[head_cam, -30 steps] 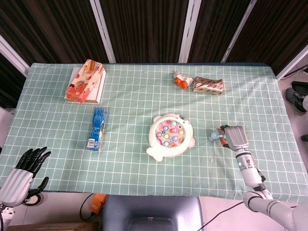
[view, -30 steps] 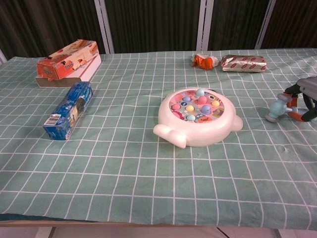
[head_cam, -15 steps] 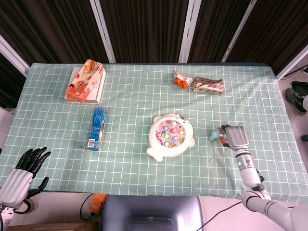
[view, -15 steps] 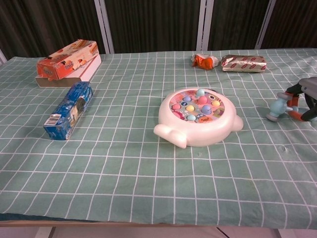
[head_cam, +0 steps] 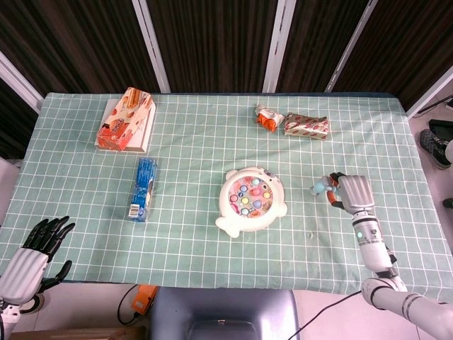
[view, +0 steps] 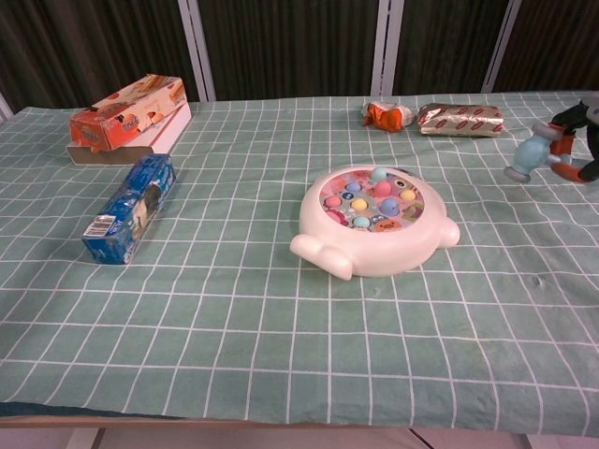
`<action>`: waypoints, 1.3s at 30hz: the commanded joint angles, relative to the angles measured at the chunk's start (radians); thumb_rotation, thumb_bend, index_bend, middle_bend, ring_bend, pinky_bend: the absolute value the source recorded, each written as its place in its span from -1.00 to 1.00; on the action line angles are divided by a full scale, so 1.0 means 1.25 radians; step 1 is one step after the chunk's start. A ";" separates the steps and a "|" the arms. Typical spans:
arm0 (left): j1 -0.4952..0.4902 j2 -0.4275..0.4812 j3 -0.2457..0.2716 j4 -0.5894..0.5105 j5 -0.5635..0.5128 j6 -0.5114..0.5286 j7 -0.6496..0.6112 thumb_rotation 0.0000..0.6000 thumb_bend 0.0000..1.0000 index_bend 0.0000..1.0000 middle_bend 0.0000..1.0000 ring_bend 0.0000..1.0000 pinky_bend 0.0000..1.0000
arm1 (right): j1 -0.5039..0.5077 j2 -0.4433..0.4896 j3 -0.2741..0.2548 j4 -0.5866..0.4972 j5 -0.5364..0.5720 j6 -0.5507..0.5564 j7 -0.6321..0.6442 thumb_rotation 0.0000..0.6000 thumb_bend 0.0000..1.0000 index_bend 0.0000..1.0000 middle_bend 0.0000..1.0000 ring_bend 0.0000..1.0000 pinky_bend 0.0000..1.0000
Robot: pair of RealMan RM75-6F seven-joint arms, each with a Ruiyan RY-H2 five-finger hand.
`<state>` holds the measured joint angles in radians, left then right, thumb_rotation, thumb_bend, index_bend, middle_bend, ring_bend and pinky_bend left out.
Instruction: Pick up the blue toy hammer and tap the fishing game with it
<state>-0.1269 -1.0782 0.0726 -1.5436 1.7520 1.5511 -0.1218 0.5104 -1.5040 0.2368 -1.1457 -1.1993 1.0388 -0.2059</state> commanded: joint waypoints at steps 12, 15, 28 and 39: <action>0.002 0.003 0.002 0.002 0.005 0.009 -0.010 1.00 -0.18 -1.00 -1.00 -1.00 -1.00 | 0.108 0.095 0.021 -0.424 0.071 0.067 -0.520 1.00 0.19 0.83 0.23 0.43 0.51; 0.002 0.005 0.002 0.005 0.006 0.010 -0.016 1.00 -0.18 -1.00 -1.00 -1.00 -1.00 | 0.142 0.063 0.009 -0.442 0.112 0.078 -0.647 1.00 0.19 0.83 0.23 0.43 0.51; 0.005 0.010 0.004 0.012 0.010 0.022 -0.037 1.00 -0.18 -1.00 -1.00 -1.00 -1.00 | 0.244 -0.064 -0.042 -0.376 0.252 0.122 -0.920 1.00 0.19 0.83 0.23 0.42 0.50; 0.006 0.010 0.005 0.013 0.014 0.025 -0.038 1.00 -0.18 -1.00 -1.00 -1.00 -1.00 | 0.273 -0.085 -0.065 -0.359 0.297 0.140 -0.959 1.00 0.19 0.83 0.23 0.42 0.50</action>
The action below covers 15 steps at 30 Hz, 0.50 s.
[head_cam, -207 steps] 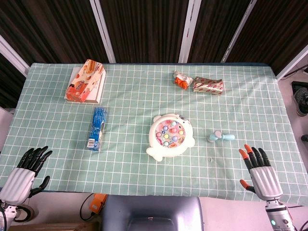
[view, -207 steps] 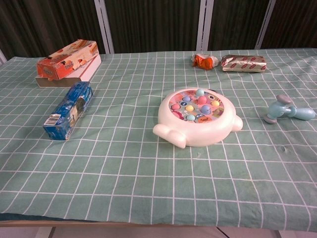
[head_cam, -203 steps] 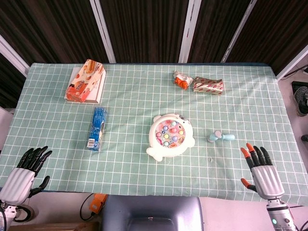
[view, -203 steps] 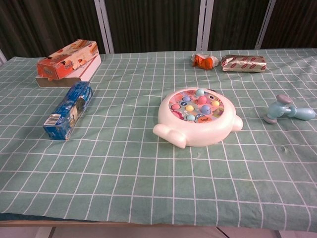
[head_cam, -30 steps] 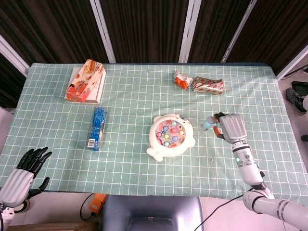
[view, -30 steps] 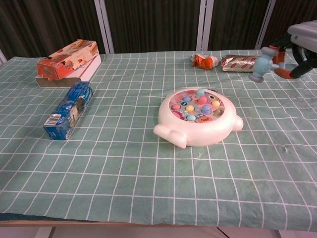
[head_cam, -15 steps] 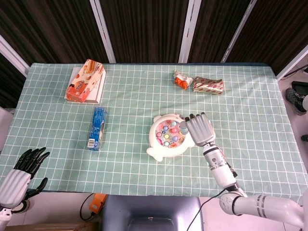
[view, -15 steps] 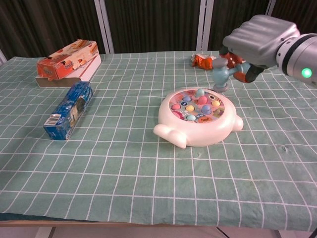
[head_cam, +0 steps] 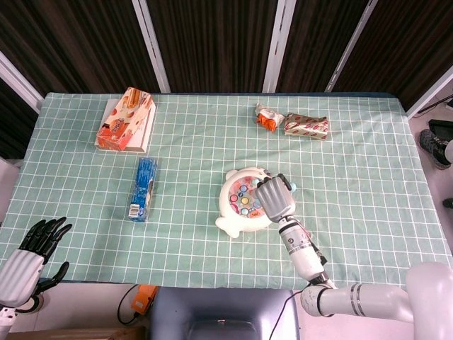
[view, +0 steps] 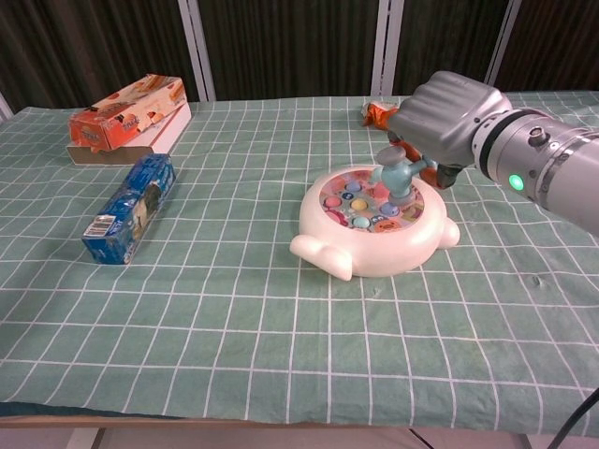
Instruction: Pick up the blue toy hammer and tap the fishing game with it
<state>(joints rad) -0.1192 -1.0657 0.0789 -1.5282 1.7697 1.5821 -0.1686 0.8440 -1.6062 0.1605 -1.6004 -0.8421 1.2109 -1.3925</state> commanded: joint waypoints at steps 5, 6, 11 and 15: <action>-0.001 0.000 -0.001 0.001 -0.002 -0.001 -0.001 1.00 -0.18 -1.00 -1.00 -1.00 -1.00 | 0.019 -0.009 -0.012 0.010 0.030 0.007 -0.019 1.00 0.19 0.83 0.23 0.42 0.50; 0.000 0.000 -0.001 0.001 -0.002 -0.001 -0.001 1.00 -0.18 -1.00 -1.00 -1.00 -1.00 | 0.020 -0.010 -0.013 0.010 0.032 0.009 -0.020 1.00 0.19 0.83 0.23 0.42 0.50; 0.001 0.001 -0.001 0.000 -0.002 0.002 -0.004 1.00 -0.17 -1.00 -1.00 -1.00 -1.00 | 0.023 -0.004 -0.008 0.007 0.016 0.027 0.011 1.00 0.19 0.83 0.23 0.42 0.50; 0.002 0.002 -0.001 0.001 -0.002 0.006 -0.009 1.00 -0.18 -1.00 -1.00 -1.00 -1.00 | 0.023 -0.003 0.010 0.017 -0.004 0.048 0.050 1.00 0.19 0.83 0.23 0.42 0.50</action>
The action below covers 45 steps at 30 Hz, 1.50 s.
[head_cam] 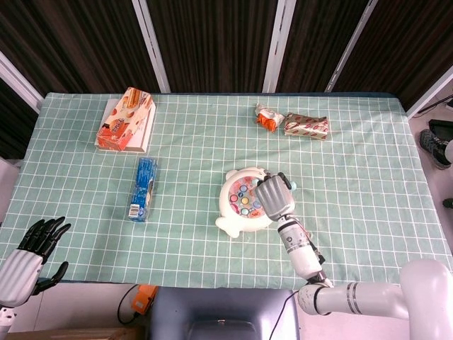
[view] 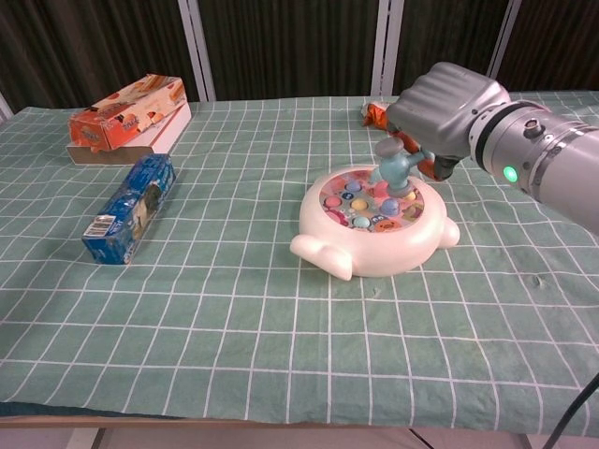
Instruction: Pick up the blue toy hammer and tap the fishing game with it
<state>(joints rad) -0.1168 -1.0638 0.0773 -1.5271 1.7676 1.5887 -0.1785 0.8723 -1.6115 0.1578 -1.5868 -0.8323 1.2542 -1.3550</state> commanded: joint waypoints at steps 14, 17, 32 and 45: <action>-0.003 0.002 -0.003 0.003 -0.006 -0.006 -0.008 1.00 -0.18 -1.00 -1.00 -1.00 -1.00 | 0.039 -0.076 0.023 0.117 0.024 0.000 0.010 1.00 0.19 0.83 0.23 0.42 0.50; -0.003 0.003 -0.002 0.003 -0.005 -0.006 -0.010 1.00 -0.17 -1.00 -1.00 -1.00 -1.00 | 0.043 -0.086 0.019 0.127 0.031 0.003 -0.003 1.00 0.19 0.83 0.23 0.42 0.50; -0.002 0.003 -0.002 0.005 -0.002 -0.001 -0.013 1.00 -0.17 -1.00 -1.00 -1.00 -1.00 | 0.044 -0.089 0.015 0.126 0.056 0.034 -0.039 1.00 0.19 0.83 0.23 0.42 0.50; 0.003 0.002 0.001 0.002 0.004 0.007 -0.004 1.00 -0.18 -1.00 -1.00 -1.00 -1.00 | -0.113 0.100 -0.060 0.023 -0.190 0.132 0.312 1.00 0.19 0.83 0.23 0.42 0.50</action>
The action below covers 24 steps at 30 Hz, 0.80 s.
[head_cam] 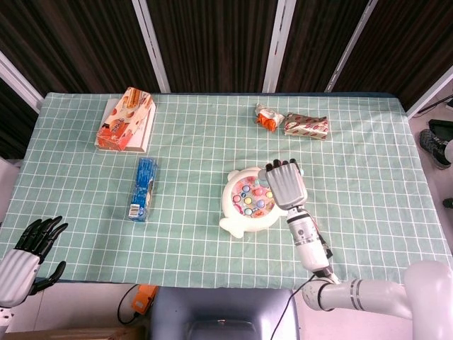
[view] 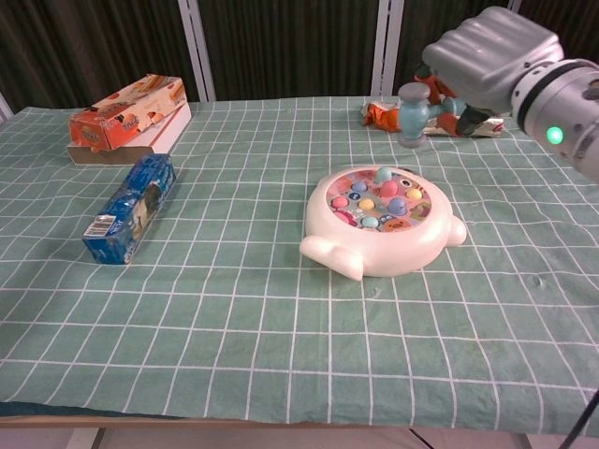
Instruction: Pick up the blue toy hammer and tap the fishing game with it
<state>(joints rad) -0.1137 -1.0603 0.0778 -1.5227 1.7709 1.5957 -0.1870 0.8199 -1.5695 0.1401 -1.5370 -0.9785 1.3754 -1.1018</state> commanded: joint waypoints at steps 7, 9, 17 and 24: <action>0.002 -0.003 -0.002 -0.005 -0.002 0.002 0.011 1.00 -0.18 -1.00 -1.00 -1.00 -1.00 | -0.182 0.070 -0.098 0.173 -0.140 0.024 0.386 1.00 0.19 0.83 0.23 0.42 0.50; 0.002 -0.005 -0.002 -0.005 -0.001 0.001 0.014 1.00 -0.18 -1.00 -1.00 -1.00 -1.00 | -0.201 0.044 -0.104 0.250 -0.146 -0.002 0.460 1.00 0.19 0.82 0.23 0.41 0.50; -0.004 -0.009 -0.003 -0.012 -0.006 -0.017 0.035 1.00 -0.18 -1.00 -1.00 -1.00 -1.00 | -0.234 -0.091 -0.094 0.538 -0.177 -0.083 0.644 1.00 0.19 0.80 0.23 0.40 0.49; -0.003 -0.010 -0.003 -0.013 -0.006 -0.017 0.039 1.00 -0.18 -1.00 -1.00 -1.00 -1.00 | -0.239 -0.126 -0.083 0.604 -0.196 -0.104 0.675 1.00 0.16 0.79 0.23 0.40 0.45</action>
<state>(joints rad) -0.1178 -1.0730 0.0742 -1.5388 1.7628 1.5739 -0.1386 0.5297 -1.7068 0.0280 -0.8042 -1.2128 1.2646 -0.2860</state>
